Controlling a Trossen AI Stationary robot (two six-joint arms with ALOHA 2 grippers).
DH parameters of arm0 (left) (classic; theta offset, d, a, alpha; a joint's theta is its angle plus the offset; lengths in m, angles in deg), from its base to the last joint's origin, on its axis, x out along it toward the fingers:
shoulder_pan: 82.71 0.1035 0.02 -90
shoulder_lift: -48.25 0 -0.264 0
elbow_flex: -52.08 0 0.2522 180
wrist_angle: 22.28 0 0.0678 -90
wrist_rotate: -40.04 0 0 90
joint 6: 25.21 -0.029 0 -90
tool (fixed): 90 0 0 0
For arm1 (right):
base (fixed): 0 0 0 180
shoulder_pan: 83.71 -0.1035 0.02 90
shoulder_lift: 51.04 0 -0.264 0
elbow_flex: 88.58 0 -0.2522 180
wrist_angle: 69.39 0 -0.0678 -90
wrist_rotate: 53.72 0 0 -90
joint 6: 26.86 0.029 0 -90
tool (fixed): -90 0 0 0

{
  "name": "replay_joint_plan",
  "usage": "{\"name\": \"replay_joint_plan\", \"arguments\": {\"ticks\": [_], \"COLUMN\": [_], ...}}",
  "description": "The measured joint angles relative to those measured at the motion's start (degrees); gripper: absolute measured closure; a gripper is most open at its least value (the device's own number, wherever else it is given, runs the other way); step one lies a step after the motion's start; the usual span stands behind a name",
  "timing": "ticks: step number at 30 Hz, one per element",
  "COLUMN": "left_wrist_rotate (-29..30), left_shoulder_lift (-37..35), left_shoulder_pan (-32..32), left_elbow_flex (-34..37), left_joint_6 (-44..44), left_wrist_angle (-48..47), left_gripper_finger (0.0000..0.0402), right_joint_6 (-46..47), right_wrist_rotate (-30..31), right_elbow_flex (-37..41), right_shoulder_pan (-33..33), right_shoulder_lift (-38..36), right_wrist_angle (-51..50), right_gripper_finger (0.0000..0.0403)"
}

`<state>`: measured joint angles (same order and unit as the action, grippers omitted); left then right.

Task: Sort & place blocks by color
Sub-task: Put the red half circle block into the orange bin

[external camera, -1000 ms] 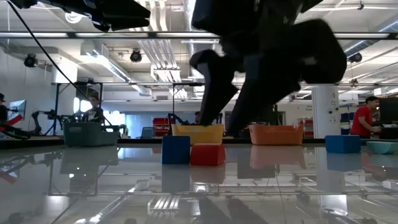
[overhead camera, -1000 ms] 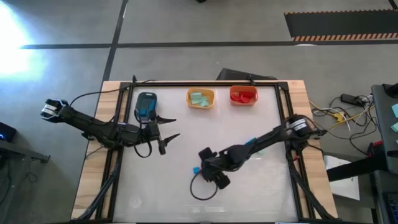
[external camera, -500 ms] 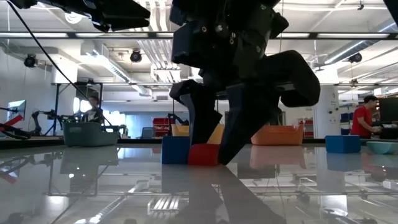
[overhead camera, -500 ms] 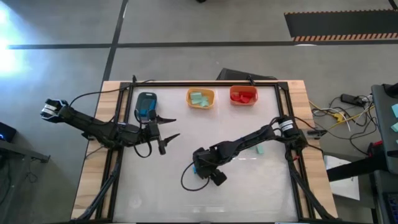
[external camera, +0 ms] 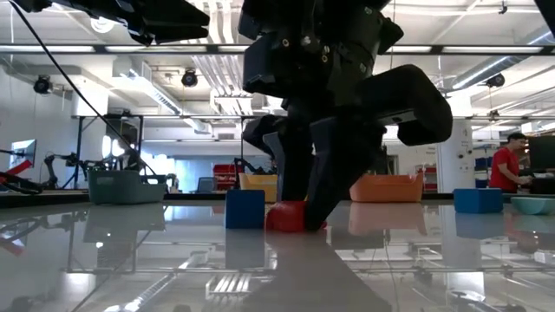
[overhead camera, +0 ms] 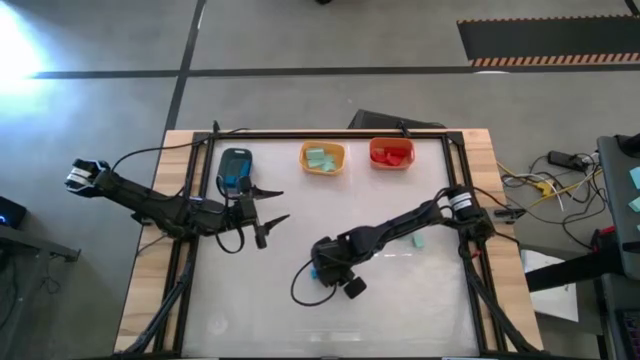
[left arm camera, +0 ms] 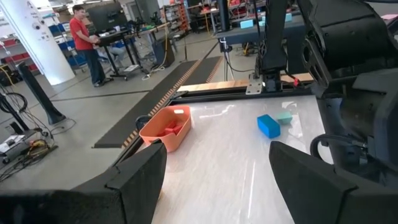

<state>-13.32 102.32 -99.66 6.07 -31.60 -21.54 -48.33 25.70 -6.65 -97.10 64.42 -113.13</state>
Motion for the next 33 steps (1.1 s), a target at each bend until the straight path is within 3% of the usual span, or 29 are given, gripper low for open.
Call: {"name": "replay_joint_plan", "arguments": {"ticks": [5,15,22,29,33], "left_wrist_rotate": [0.0,0.0,0.0,0.0,0.0], "left_shoulder_lift": [0.1,0.1,0.1,0.1,0.3], "left_shoulder_pan": [0.0,0.0,0.0,0.0,0.0], "left_elbow_flex": [0.0,0.0,0.0,0.1,0.1], "left_joint_6": [0.0,0.2,0.2,0.2,0.2], "left_wrist_angle": [0.0,0.0,0.0,0.0,0.0], "left_gripper_finger": [0.0134,0.0134,0.0134,0.0134,0.0134], "right_joint_6": [2.3,5.5,6.6,10.6,12.1], "right_wrist_rotate": [0.7,13.8,19.6,19.8,19.0], "right_elbow_flex": [0.2,2.7,8.5,14.5,19.4], "right_shoulder_pan": [0.5,8.8,23.2,43.4,52.4], "right_shoulder_lift": [-2.4,-12.8,-21.3,-27.6,-28.0], "right_wrist_angle": [-6.8,-18.7,-19.3,-16.9,-9.7], "right_gripper_finger": [0.0284,0.0284,0.0284,0.0284,0.0284]}}
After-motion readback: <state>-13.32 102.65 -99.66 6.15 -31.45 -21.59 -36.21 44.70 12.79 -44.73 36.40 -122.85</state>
